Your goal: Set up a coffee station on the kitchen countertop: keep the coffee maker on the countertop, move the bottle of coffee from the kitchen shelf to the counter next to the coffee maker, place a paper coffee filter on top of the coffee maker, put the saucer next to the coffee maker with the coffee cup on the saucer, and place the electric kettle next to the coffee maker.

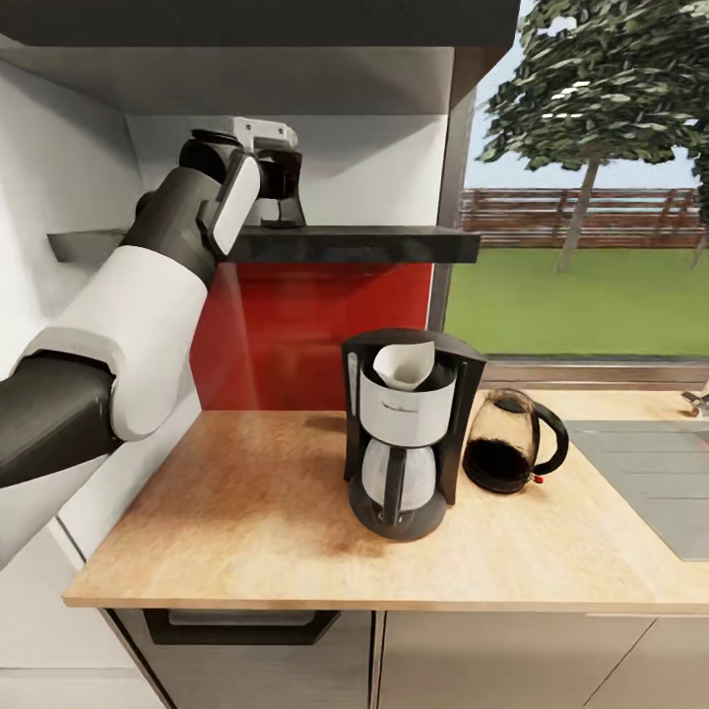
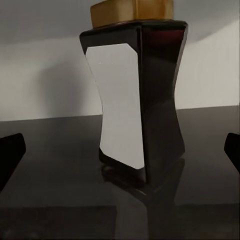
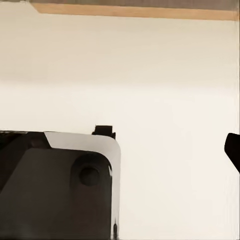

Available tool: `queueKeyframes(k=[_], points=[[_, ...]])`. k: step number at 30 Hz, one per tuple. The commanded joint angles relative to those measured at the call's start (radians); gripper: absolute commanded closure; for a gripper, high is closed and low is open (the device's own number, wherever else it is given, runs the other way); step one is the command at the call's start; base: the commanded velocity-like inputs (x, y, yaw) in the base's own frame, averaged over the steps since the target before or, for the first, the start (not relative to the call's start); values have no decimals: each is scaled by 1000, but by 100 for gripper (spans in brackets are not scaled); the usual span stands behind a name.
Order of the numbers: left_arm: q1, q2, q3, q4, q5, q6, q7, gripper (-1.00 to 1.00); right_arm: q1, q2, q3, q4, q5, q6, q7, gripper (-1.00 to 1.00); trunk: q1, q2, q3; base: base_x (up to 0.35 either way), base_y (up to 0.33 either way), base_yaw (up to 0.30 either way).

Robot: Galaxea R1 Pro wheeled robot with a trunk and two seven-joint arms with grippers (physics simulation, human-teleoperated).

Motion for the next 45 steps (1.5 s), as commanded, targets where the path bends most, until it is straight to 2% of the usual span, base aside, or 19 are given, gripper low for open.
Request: queueKeyframes(k=[1, 4, 16, 45], points=[[-1, 0, -4, 0, 2, 4, 13, -100, 3, -5, -8, 0, 6, -3, 4, -100, 1, -2, -2, 275, -140, 0], [-1, 0, -3, 0, -12, 4, 20, -100, 16, -11, -8, 0, 7, -2, 4, -100, 1, -2, -2, 276, -143, 0], [0, -1, -2, -1, -12, 5, 21, -100, 64, -19, -8, 0, 6, -3, 4, -100, 1, -2, -2, 246, -138, 63], [5, -15, -2, -31, -14, 10, 37, -100, 65, -19, -8, 0, 6, -4, 4, -100, 1, -2, -2, 17, -7, 16]])
